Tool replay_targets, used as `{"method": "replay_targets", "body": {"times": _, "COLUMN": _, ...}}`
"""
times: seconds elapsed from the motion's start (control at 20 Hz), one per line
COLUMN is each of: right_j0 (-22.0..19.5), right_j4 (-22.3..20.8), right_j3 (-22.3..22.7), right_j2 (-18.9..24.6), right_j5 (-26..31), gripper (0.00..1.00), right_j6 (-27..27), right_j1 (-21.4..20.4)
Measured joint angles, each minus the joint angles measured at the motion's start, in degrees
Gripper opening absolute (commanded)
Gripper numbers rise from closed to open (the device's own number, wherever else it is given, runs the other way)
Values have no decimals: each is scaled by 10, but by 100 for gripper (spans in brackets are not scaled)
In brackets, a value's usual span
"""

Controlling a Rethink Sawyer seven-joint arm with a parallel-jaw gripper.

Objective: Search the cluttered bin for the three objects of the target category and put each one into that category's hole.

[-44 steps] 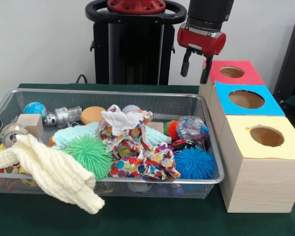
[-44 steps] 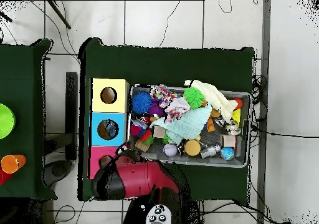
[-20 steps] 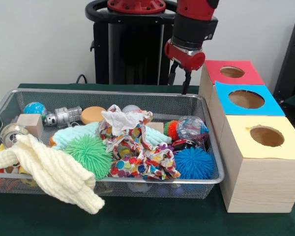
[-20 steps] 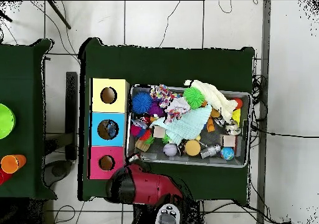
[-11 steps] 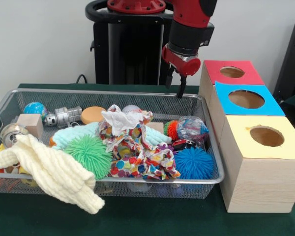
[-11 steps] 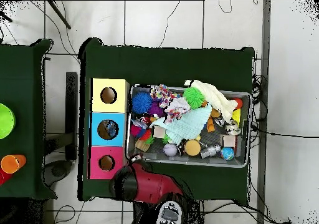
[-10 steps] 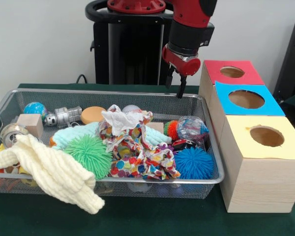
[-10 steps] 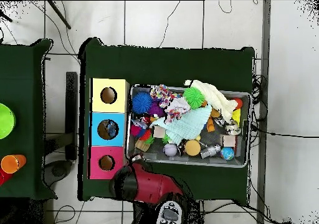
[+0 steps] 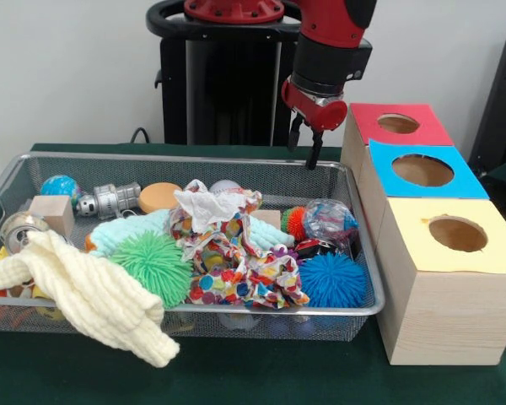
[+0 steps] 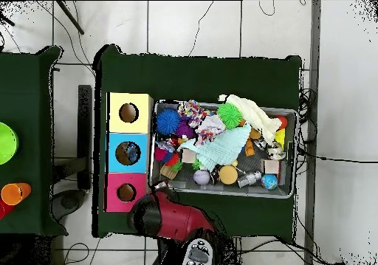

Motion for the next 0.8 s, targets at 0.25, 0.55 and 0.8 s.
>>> {"method": "replay_targets", "body": {"times": 0.25, "right_j0": 5, "right_j4": 11, "right_j3": 0, "right_j2": 0, "right_j5": 0, "gripper": 100, "right_j6": 0, "right_j1": 0}}
{"method": "replay_targets", "body": {"times": 0.55, "right_j0": 5, "right_j4": 17, "right_j3": -2, "right_j2": 0, "right_j5": 0, "gripper": 100, "right_j6": 0, "right_j1": 0}}
{"method": "replay_targets", "body": {"times": 0.8, "right_j0": 8, "right_j4": 20, "right_j3": -8, "right_j2": -2, "right_j5": 0, "gripper": 100, "right_j6": 0, "right_j1": 6}}
